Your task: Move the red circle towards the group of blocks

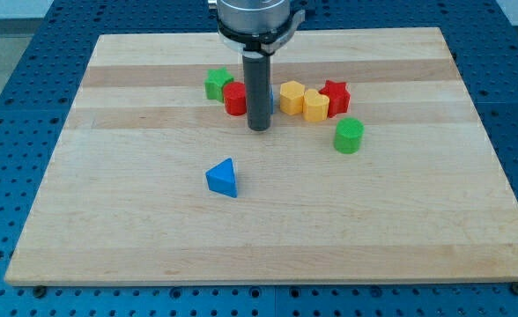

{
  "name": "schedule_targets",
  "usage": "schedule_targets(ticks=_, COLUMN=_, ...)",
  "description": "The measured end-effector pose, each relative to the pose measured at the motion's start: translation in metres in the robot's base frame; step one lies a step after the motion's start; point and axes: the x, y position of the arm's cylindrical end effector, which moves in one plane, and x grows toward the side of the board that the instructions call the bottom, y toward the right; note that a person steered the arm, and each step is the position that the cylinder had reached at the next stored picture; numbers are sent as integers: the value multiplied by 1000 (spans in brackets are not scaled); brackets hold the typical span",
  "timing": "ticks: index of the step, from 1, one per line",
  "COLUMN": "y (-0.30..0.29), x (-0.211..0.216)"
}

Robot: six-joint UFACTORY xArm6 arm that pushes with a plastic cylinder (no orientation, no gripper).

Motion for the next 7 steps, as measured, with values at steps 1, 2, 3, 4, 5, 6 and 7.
schedule_targets(ticks=1, y=2, x=-32)
schedule_targets(ticks=2, y=2, x=-58)
schedule_targets(ticks=3, y=1, x=-67)
schedule_targets(ticks=4, y=-20, x=-67)
schedule_targets(ticks=5, y=-43, x=-79)
schedule_targets(ticks=6, y=-65, x=-89)
schedule_targets(ticks=7, y=-73, x=-78)
